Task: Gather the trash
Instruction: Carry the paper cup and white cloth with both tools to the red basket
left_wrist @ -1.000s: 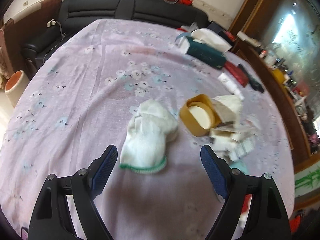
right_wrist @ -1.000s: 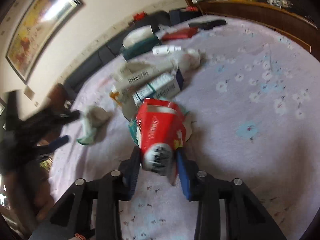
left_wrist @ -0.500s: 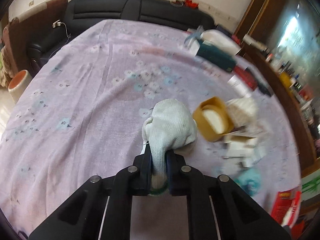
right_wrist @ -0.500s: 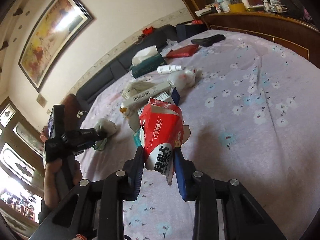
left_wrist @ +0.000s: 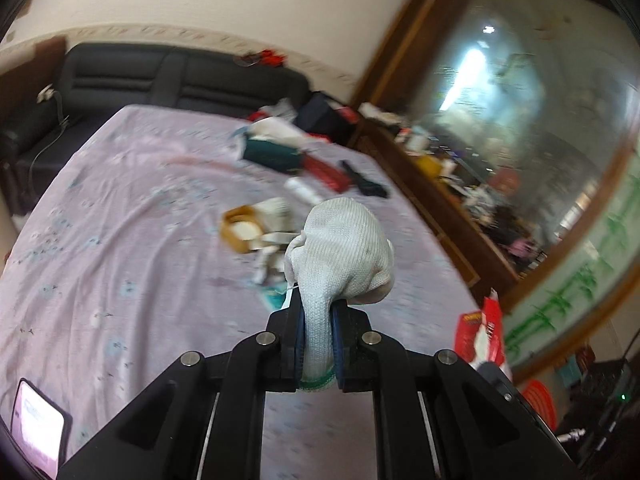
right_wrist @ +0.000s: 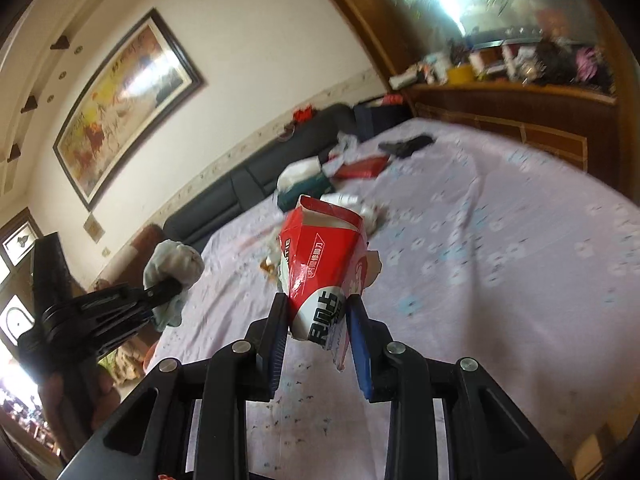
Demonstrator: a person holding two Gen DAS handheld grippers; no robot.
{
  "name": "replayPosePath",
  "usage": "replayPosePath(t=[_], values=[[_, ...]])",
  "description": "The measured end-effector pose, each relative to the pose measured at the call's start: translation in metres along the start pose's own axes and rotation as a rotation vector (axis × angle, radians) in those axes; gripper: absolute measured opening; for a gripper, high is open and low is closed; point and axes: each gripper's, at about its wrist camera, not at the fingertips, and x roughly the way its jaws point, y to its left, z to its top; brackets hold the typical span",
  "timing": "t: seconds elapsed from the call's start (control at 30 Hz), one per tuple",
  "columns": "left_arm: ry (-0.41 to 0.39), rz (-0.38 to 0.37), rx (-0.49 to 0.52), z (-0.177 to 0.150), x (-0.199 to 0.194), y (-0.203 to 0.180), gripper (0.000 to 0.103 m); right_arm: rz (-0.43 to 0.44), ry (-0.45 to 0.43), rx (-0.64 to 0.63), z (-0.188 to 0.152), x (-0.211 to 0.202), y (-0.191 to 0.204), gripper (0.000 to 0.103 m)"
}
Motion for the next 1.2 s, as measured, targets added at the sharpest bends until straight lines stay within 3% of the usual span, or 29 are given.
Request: replayPosePath(t=[0.23,0.47,0.77,1.2], values=[[-0.036,-0.118,0.101,-0.017,-0.051,-0.056,0.011,-0.024,-0.124,-0.01,0.003,-0.078,0.01,0.031],[-0.056,-0.203,0.156,-0.028,-0.074,-0.093,0.011,-0.039,-0.216,-0.03,0.001,-0.134,0.013,0.031],[-0.022,-0.278,0.225,-0.035,-0.053,-0.14,0.011,-0.074,-0.286,-0.022,0.008,-0.172,-0.006,0.031],[0.058,-0.425,0.293,-0.057,-0.025,-0.204,0.011,-0.233,-0.361,0.019,0.01,-0.224,-0.063,0.031]])
